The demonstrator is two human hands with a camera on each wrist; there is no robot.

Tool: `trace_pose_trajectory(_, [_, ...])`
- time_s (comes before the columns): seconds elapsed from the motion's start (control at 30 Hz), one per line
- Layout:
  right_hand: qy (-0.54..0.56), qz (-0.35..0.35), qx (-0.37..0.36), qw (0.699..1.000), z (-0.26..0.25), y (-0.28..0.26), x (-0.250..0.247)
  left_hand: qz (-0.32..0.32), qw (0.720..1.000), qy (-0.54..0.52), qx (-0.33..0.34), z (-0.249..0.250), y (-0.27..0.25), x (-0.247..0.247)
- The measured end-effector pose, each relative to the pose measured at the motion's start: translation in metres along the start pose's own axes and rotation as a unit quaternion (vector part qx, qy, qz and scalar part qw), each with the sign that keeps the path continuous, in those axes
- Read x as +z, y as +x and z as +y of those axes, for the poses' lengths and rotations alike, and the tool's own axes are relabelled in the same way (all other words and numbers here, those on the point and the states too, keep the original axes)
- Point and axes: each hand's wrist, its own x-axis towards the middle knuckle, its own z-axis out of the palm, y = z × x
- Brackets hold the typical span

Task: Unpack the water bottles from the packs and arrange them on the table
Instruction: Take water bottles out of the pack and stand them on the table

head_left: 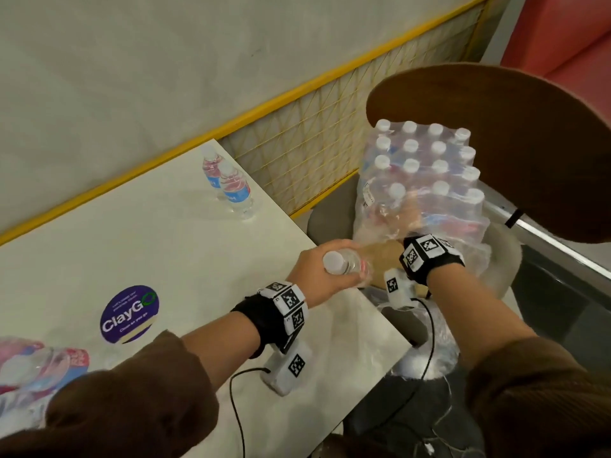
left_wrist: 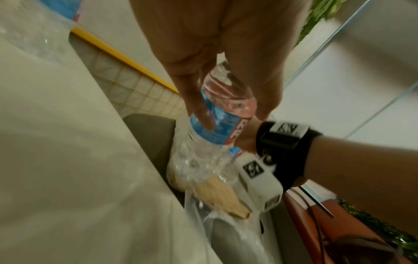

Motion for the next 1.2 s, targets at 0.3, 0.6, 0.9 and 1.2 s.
trace_pose_trajectory(0.3, [0.102,0.103,-0.034,0.989,-0.005,-0.045,0.014,-0.117,0.953,0.255,-0.118,-0.025,-0.073,-0.092])
trace_pose_trajectory(0.6, [0.205,-0.018,-0.229,0.951,-0.108,-0.149,0.066,-0.083,0.915,0.343,-0.197,-0.070,-0.176,-0.171])
trace_pose_trajectory(0.9, [0.215,-0.128,-0.347,0.904,-0.255,-0.223,0.166,-0.081,0.864,0.441,-0.228,-0.098,-0.220,-0.238])
trace_pose_trajectory(1.2, [0.169,-0.138,-0.402,0.889,-0.317,-0.251,0.199,-0.102,0.840,0.494,-0.202,-0.075,-0.206,-0.248])
